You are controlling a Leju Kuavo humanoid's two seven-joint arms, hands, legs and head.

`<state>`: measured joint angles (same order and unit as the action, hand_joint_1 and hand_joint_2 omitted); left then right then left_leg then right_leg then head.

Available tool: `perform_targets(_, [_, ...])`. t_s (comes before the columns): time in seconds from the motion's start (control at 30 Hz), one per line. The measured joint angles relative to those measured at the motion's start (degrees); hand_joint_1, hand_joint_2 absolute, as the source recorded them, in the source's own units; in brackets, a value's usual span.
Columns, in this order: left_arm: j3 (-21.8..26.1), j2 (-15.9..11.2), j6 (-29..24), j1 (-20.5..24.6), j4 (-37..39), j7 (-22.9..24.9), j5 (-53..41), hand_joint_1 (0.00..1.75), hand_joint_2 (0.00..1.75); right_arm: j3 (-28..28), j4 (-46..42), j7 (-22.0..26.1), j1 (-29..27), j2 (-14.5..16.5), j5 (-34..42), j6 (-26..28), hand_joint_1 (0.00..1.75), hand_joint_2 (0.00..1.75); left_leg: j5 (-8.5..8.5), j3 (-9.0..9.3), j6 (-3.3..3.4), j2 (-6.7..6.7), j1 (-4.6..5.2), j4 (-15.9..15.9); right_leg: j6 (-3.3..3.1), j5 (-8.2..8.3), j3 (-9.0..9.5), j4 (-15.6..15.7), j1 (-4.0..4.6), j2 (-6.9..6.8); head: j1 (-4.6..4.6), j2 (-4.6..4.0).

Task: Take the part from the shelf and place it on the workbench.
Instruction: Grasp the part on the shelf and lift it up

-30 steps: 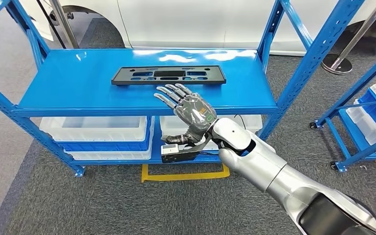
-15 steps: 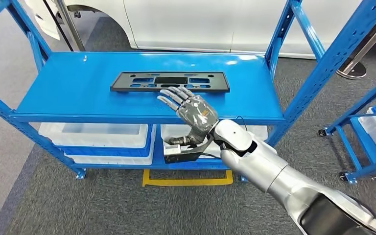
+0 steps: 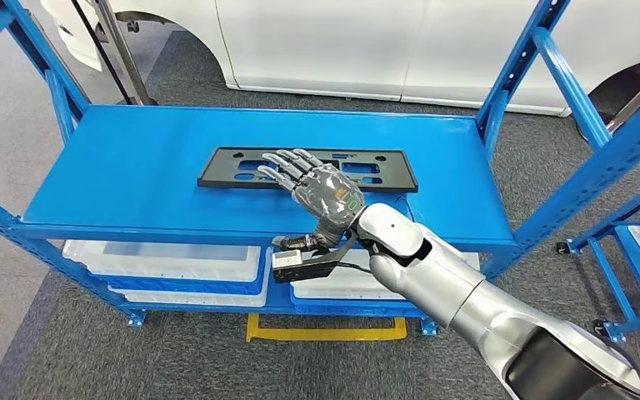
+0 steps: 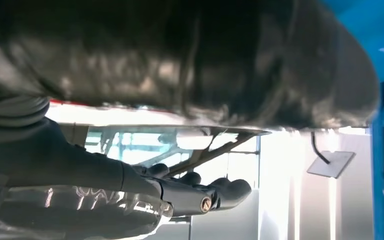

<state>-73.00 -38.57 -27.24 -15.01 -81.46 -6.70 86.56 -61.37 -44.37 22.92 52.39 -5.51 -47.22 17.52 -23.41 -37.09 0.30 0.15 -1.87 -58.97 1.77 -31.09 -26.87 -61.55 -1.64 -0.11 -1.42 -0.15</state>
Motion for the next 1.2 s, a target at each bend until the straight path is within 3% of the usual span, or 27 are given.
perform_targets(0.07, [-0.05, -0.12, 0.20, 0.07, 0.00, -0.01, -0.01, 0.00, 0.00, -0.03, 0.02, -0.04, 0.12, 0.09, 0.01, 0.01, 0.00, 0.00, -1.09, 1.78, 0.77, -0.25, 0.17, 0.42, 0.08, 0.61, -4.52, -7.16, -0.07, 0.03, 0.01, 0.00])
perform_targets(0.13, [-0.11, -0.12, 0.22, 0.12, 0.00, -0.01, 0.00, 0.00, 0.00, -0.10, 0.10, -0.03, 0.03, 0.11, 0.01, 0.01, 0.00, 0.00, -2.48, 3.52, 1.26, -0.54, 0.51, 0.67, -0.19, -2.61, -9.93, -12.74, 0.26, 0.05, 0.02, 0.00])
perform_targets(0.2, [-0.12, -0.12, -0.02, 0.08, -0.04, -0.01, 0.01, 0.00, 0.00, -0.15, 0.27, -0.03, -0.04, 0.05, 0.07, 0.01, 0.00, 0.00, -4.10, 5.64, 1.57, -0.97, 1.06, 0.84, -0.88, -6.48, -13.41, -13.21, 0.90, 0.06, 0.02, 0.00])
perform_targets(0.23, [-0.10, -0.12, -0.31, 0.01, -0.17, -0.01, 0.01, 0.00, 0.00, -0.15, 0.37, -0.04, -0.05, -0.02, 0.13, 0.03, 0.00, 0.00, -5.01, 6.91, 1.67, -1.16, 1.44, 0.92, -1.57, -6.43, -14.19, -11.40, 1.33, 0.08, 0.03, 0.00])
perform_targets(0.27, [-0.08, -0.12, -0.68, -0.08, -0.39, -0.01, 0.01, 0.00, 0.00, -0.15, 0.46, -0.01, -0.06, -0.15, 0.21, 0.05, 0.00, 0.00, -5.92, 8.20, 1.77, -1.28, 1.82, 1.03, -2.57, -4.14, -14.50, -8.55, 1.93, 0.13, 0.03, 0.00])
perform_targets(0.33, [-0.02, 0.06, -1.34, -0.22, -1.01, 0.00, 0.01, 0.00, 0.00, -0.18, 0.69, 0.07, -0.18, -0.45, 0.39, 0.12, 0.00, 0.00, -7.66, 10.47, 1.79, -1.59, 2.39, 1.16, -5.06, 5.31, -14.51, -1.87, 3.54, 0.83, -0.05, 0.00])
perform_targets(0.37, [0.04, 0.13, -1.61, -0.26, -1.25, 0.01, 0.01, 0.00, 0.00, -0.20, 0.79, 0.11, -0.23, -0.59, 0.50, 0.14, 0.00, 0.00, -8.42, 11.19, 1.69, -1.70, 2.55, 1.26, -5.88, 9.05, -14.29, 0.25, 4.18, 1.09, -0.13, 0.00])
perform_targets(0.4, [0.10, 0.21, -1.84, -0.30, -1.47, 0.01, 0.01, 0.00, 0.00, -0.19, 0.87, 0.12, -0.21, -0.66, 0.64, 0.16, 0.00, 0.00, -8.89, 11.83, 1.52, -1.78, 2.61, 1.21, -6.39, 11.05, -14.00, 1.40, 4.63, 1.34, -0.19, 0.00])
perform_targets(0.47, [0.22, 0.08, -2.23, -0.46, -1.73, 0.01, 0.01, 0.00, 0.00, -0.11, 0.97, -0.01, 0.16, -0.78, 0.95, 0.14, 0.00, 0.00, -8.89, 12.34, 1.08, -1.66, 2.65, 0.50, -6.67, 10.42, -12.63, 2.17, 4.60, 1.14, -0.23, 0.00])
perform_targets(0.53, [0.32, -0.03, -2.47, -0.61, -1.95, 0.03, 0.01, 0.00, 0.00, -0.03, 1.21, -0.17, 0.52, -0.86, 1.34, 0.11, 0.00, 0.00, -8.58, 10.91, 0.50, -1.32, 2.55, -3.03, -7.00, 9.73, -10.82, 3.43, 4.11, 1.05, -0.23, 0.00])
perform_targets(0.63, [0.51, -0.06, -2.74, -0.69, -2.19, 0.14, 0.01, 0.00, 0.00, -0.01, 1.87, -0.04, 0.53, -0.92, 1.92, 0.11, 0.00, 0.00, -11.99, 5.04, -0.84, -0.94, 1.84, -11.29, -6.68, 8.47, -8.88, 4.20, 3.28, 1.04, -0.26, 0.00])
perform_targets(0.67, [0.54, -0.07, -2.80, -0.73, -2.19, 0.16, 0.01, 0.00, 0.00, 0.00, 2.13, 0.03, 0.47, -0.96, 1.99, 0.12, 0.00, 0.00, -13.17, 3.17, -1.38, -0.82, 1.45, -12.82, -6.37, 7.90, -8.37, 4.16, 3.05, 1.04, -0.25, 0.00])
perform_targets(0.7, [0.55, -0.07, -2.84, -0.77, -2.19, 0.17, 0.01, 0.00, 0.00, 0.00, 2.38, 0.08, 0.42, -0.99, 2.03, 0.11, 0.00, 0.00, -13.18, 1.94, -1.90, -0.70, 1.06, -12.86, -6.01, 7.28, -7.82, 4.04, 2.79, 1.05, -0.26, 0.00])
perform_targets(0.73, [0.57, -0.07, -2.91, -0.81, -2.19, 0.17, 0.01, 0.00, 0.00, 0.00, 2.59, 0.10, 0.39, -1.02, 2.09, 0.11, 0.00, 0.00, -11.59, 1.45, -2.42, -0.58, 0.68, -11.22, -5.62, 6.63, -7.23, 3.84, 2.50, 1.05, -0.25, 0.00])
perform_targets(0.8, [0.62, -0.06, -3.15, -0.95, -2.22, 0.19, 0.01, 0.00, 0.00, 0.00, 2.95, 0.18, 0.35, -1.08, 2.31, 0.09, 0.00, 0.00, -5.63, 2.12, -3.33, -0.50, 0.16, -4.96, -4.70, 5.25, -6.14, 3.19, 1.90, 1.06, -0.26, 0.00])
perform_targets(0.83, [0.68, -0.03, -3.31, -1.02, -2.30, 0.19, 0.01, 0.00, 0.00, 0.00, 3.12, 0.24, 0.33, -1.16, 2.50, 0.08, 0.00, 0.00, -3.74, 2.44, -3.49, -0.51, 0.17, -2.15, -4.24, 4.70, -5.90, 2.80, 1.73, 1.06, -0.31, 0.00])
perform_targets(0.87, [0.74, -0.02, -3.45, -1.10, -2.44, 0.19, 0.01, 0.00, 0.00, 0.02, 3.27, 0.32, 0.29, -1.28, 2.72, 0.08, 0.00, 0.00, -2.65, 2.64, -3.10, -0.52, 0.29, -0.60, -3.82, 4.28, -5.90, 2.48, 1.71, 1.09, -0.36, 0.00])
perform_targets(0.9, [0.86, -0.01, -3.57, -1.23, -2.63, 0.17, 0.01, 0.00, 0.00, 0.08, 3.42, 0.44, 0.21, -1.50, 3.00, 0.08, 0.00, 0.00, -2.66, 2.60, -2.50, -0.55, 0.43, -0.13, -3.51, 3.97, -5.99, 2.27, 1.79, 1.10, -0.40, 0.00])
perform_targets(0.97, [1.13, 0.01, -3.73, -1.53, -3.04, 0.15, 0.01, 0.00, 0.00, 0.38, 3.59, 0.69, 0.13, -2.21, 3.65, 0.09, 0.00, 0.00, -2.38, 2.60, -1.37, -0.61, 0.47, 0.06, -3.65, 3.57, -6.15, 2.09, 2.03, 1.07, -0.43, 0.00])
perform_targets(1.07, [1.61, 0.03, -4.11, -1.79, -3.45, 0.14, 0.01, 0.00, 0.00, 1.22, 3.62, 0.89, 0.15, -3.47, 4.69, 0.10, 0.00, 0.00, -2.46, 2.66, -1.17, -0.92, 0.50, 0.17, -4.13, 3.43, -5.83, 2.35, 2.10, 0.94, -0.41, 0.00])
perform_targets(1.2, [2.27, 0.05, -4.93, -2.37, -4.05, 0.13, 0.01, 0.00, 0.00, 2.35, 2.89, 1.47, 0.15, -5.66, 6.51, 0.03, 0.00, 1.75, -2.75, 2.71, -0.73, -1.04, 0.61, 0.17, -4.13, 3.44, -5.46, 2.93, 2.07, 0.85, -0.42, 0.00])
